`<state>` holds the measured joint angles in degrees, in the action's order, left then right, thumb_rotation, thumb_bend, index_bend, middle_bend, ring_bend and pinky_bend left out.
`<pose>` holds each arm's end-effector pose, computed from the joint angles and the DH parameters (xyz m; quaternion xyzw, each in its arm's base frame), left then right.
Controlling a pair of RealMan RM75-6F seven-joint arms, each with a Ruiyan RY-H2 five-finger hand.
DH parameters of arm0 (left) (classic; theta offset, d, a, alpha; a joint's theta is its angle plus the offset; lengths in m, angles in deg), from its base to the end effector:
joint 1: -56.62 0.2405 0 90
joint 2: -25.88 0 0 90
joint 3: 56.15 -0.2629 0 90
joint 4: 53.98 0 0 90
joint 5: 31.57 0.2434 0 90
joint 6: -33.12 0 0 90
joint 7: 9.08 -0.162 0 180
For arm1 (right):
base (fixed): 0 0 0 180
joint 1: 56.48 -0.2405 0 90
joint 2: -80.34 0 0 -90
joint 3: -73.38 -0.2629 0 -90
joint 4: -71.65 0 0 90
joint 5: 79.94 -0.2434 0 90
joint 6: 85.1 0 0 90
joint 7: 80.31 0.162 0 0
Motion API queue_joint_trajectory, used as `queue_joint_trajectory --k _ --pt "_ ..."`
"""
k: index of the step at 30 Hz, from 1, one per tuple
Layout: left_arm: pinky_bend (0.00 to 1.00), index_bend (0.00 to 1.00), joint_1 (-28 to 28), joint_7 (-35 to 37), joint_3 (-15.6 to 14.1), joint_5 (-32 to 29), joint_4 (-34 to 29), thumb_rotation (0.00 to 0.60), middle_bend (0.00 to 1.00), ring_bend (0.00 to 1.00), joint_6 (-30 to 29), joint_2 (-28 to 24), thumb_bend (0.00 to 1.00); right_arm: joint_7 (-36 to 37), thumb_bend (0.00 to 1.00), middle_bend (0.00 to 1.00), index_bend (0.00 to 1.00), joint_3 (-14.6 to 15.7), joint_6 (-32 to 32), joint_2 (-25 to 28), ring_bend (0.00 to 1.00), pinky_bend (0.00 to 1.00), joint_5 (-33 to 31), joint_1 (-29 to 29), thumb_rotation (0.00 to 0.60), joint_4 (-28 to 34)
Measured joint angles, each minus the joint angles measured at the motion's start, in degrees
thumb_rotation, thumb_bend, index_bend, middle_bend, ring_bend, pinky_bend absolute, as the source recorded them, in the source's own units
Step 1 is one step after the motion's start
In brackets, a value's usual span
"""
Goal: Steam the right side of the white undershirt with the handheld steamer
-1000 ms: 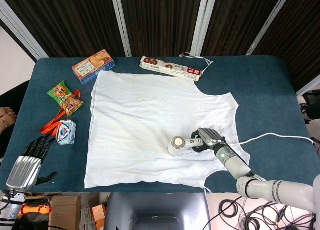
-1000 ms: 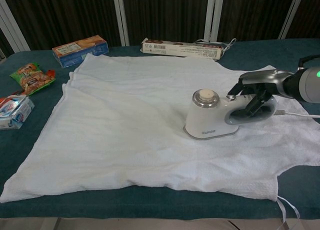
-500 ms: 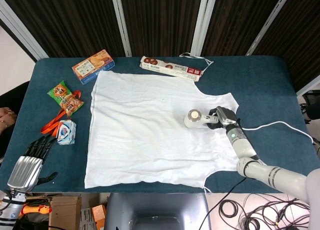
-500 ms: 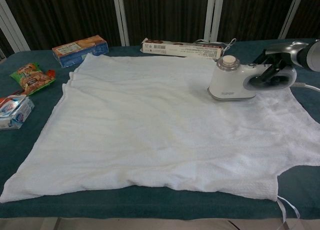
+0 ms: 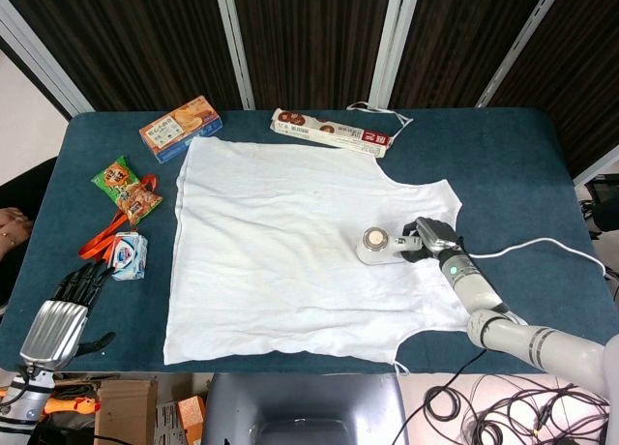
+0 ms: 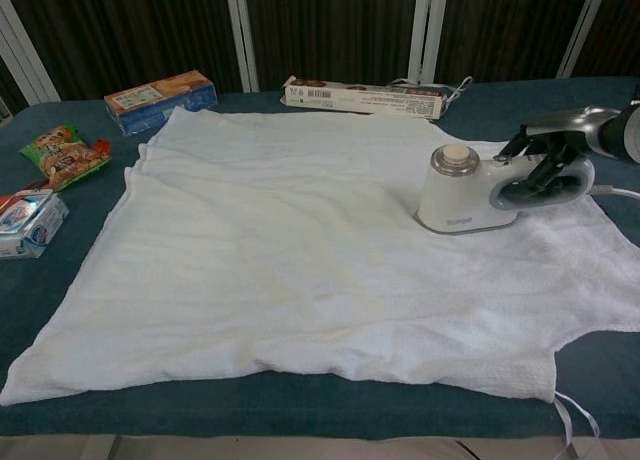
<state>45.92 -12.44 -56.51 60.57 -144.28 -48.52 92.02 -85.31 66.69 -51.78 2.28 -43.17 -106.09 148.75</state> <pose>-0.3067 0.2192 0.0988 -0.6777 -0.3428 -0.3822 0.5264 -0.2389 -0.4260 -0.0105 0.6420 -0.5946 0.2520 0.4134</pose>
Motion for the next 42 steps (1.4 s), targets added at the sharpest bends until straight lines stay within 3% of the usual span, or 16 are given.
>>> queue_joint_trajectory --k 11,17,25,42 --pt "0.13 0.0 -0.36 -0.29 0.09 -0.45 0.02 0.6 0.0 0.0 0.68 0.23 0.01 -1.02 0.69 0.95 1.0 3.59 2.93 4.48 0.97 1.0 12.04 3.87 0.6 12.79" --pt "0.13 0.0 -0.51 -0.42 0.27 -0.96 0.01 0.6 0.0 0.0 0.98 0.33 0.01 -0.79 0.69 0.95 1.0 4.68 5.32 5.87 0.97 1.0 15.92 6.06 0.6 14.51" --pt "0.13 0.0 -0.68 -0.99 0.23 -1.16 0.01 0.6 0.0 0.0 1.36 0.56 0.01 2.15 0.69 0.95 1.0 3.35 4.29 5.24 0.97 1.0 13.74 6.44 0.6 7.97" --pt "0.13 0.0 -1.05 -1.66 0.28 -1.97 -0.11 0.6 0.0 0.0 2.23 0.73 0.01 7.17 0.69 0.95 1.0 -0.78 -1.86 -0.01 0.97 1.0 6.74 5.28 0.6 -13.29"
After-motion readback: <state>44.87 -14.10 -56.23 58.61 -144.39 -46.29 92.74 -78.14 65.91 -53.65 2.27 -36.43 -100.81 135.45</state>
